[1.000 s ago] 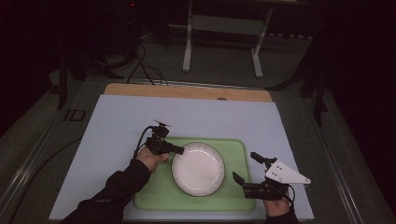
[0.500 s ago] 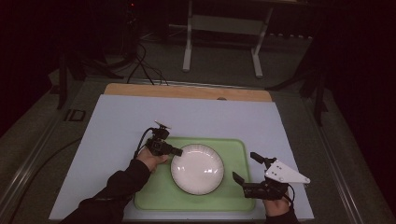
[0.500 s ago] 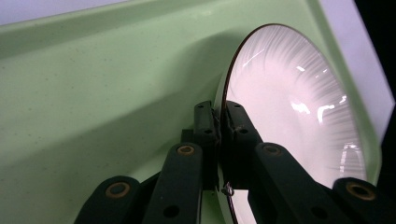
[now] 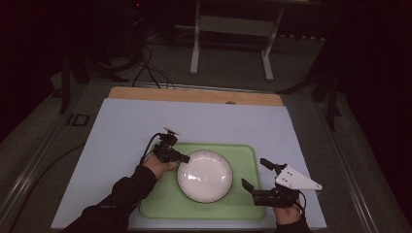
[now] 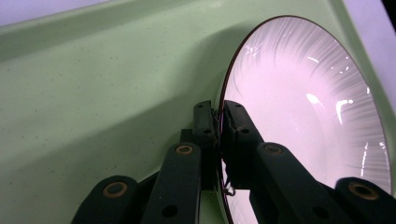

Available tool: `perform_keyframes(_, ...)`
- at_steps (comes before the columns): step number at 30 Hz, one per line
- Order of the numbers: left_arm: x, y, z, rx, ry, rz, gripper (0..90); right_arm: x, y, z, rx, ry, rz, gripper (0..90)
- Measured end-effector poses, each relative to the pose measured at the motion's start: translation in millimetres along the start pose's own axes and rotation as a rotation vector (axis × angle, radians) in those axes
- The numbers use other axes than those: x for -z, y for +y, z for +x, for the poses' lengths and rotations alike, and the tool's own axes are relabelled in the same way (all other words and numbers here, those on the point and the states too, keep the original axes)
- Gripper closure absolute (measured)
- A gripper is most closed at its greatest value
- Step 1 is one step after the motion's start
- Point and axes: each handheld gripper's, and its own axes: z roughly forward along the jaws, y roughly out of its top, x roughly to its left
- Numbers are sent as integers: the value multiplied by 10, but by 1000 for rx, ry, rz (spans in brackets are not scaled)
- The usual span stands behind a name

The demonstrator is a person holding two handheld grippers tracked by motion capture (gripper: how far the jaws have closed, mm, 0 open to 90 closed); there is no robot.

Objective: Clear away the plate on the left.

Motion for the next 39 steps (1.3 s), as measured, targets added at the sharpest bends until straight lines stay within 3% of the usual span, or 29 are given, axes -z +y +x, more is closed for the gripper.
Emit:
perform_keyframes(6,-10,21,-44,-38,33,10,801,-1,-3,-9,-5,0,2,107)
perform_keyframes(9,26,28,-46,-39,31,-14,774,0,-2,-5,-4,0,3,107)
perform_keyframes(11,80,32,-60,-42,39,-27,697,0,-3,-7,-4,-1,3,107)
perform_keyframes(15,229,40,-136,-91,39,-75,602,-4,-3,-5,-3,-1,4,107)
perform_keyframes(16,313,44,-184,-132,32,-99,576,-5,-2,-3,-3,-1,5,107)
perform_keyframes(19,391,41,-237,-168,35,-127,539,-6,-1,0,-2,-1,5,107)
perform_keyframes(21,465,36,-290,-206,32,-140,431,-3,1,1,-2,-2,4,107)
perform_keyframes(23,572,17,-361,-246,5,-168,382,-3,0,1,-2,-3,5,107)
perform_keyframes(24,572,17,-361,-246,5,-168,363,-3,0,1,-2,-3,5,107)
perform_keyframes(25,640,0,-395,-281,-54,-180,275,-5,-1,1,-2,-3,5,107)
perform_keyframes(27,672,-8,-425,-293,-48,-192,240,-3,2,5,1,-3,6,107)
perform_keyframes(29,764,-25,-504,-333,-44,-222,201,-2,5,7,2,-3,4,107)
perform_keyframes(39,1025,-81,-661,-416,-42,-258,13,-1,6,15,4,-6,5,107)
